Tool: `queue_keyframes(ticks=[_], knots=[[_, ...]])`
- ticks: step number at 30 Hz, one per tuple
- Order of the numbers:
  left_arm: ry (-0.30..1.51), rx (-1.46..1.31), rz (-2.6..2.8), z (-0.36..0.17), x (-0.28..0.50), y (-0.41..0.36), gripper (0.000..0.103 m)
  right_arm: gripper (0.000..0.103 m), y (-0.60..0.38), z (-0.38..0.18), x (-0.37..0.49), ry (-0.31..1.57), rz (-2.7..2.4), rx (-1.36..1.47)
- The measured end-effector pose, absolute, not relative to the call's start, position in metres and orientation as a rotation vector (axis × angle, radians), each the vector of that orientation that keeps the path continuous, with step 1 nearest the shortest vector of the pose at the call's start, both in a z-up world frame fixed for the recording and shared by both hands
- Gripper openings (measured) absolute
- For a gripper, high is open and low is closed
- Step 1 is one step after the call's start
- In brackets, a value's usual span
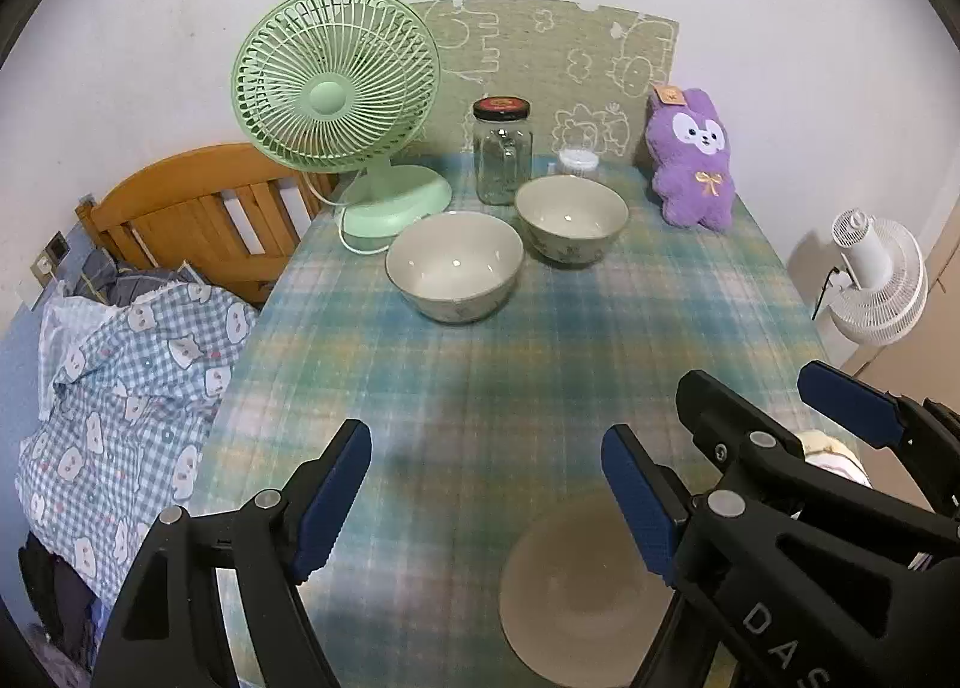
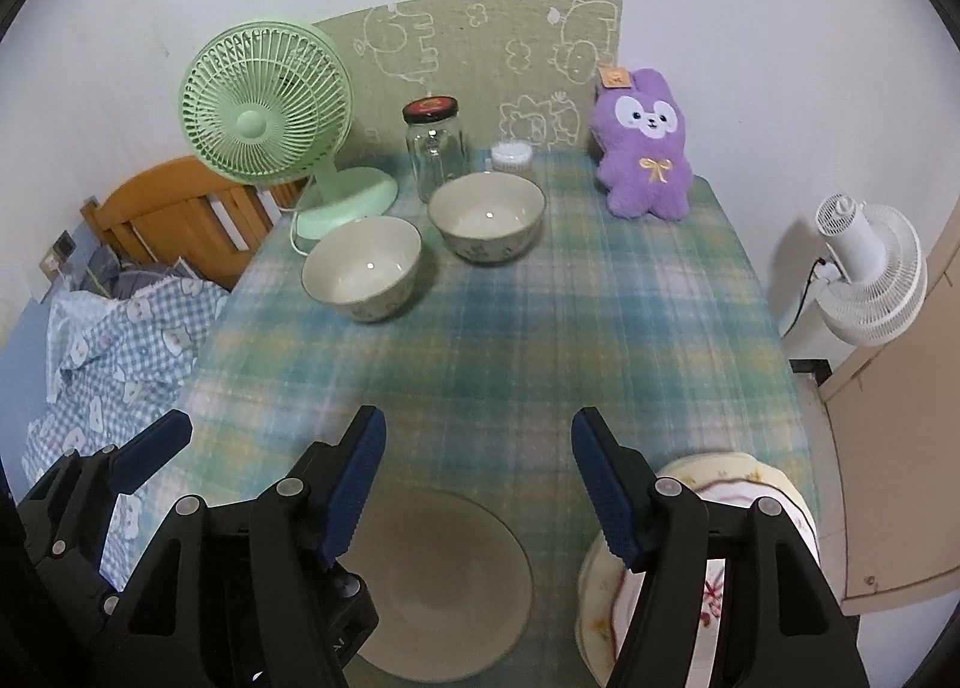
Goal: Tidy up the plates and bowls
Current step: 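Lower the large bowl beside the plate stack and open both tools, then move both tools to the cream bowl beside the green fan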
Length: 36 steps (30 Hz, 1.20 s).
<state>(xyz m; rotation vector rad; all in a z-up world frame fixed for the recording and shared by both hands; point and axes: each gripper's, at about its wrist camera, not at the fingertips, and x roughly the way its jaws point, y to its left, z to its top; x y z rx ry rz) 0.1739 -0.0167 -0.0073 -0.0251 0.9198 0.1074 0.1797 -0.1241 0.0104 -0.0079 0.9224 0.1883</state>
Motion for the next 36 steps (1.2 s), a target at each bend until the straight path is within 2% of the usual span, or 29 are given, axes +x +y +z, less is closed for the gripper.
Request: queue_keyframes(ticks=[13,14,16,17,26,36], knots=[[0.879,-0.003,0.080,-0.013,0.235,0.027,0.081,0.077,-0.079,0.007,0.241,0.874,0.136,-0.022],[0.882,-0.008,0.068,-0.015,0.241,0.030,0.081,0.080,-0.077,0.005,0.247,0.875,0.146,-0.017],[0.884,-0.016,0.048,-0.017,0.251,0.035,0.081,0.093,-0.071,0.002,0.258,0.876,0.160,-0.001],[0.883,-0.015,0.044,-0.018,0.255,0.037,0.081,0.094,-0.068,0.000,0.263,0.875,0.159,0.003],[0.905,-0.019,0.020,-0.042,0.301,0.062,0.084,0.095,-0.041,-0.026,0.308,0.894,0.125,0.002],[0.931,-0.003,-0.019,-0.072,0.345,0.079,0.093,0.095,-0.026,-0.060,0.354,0.929,0.095,0.031]])
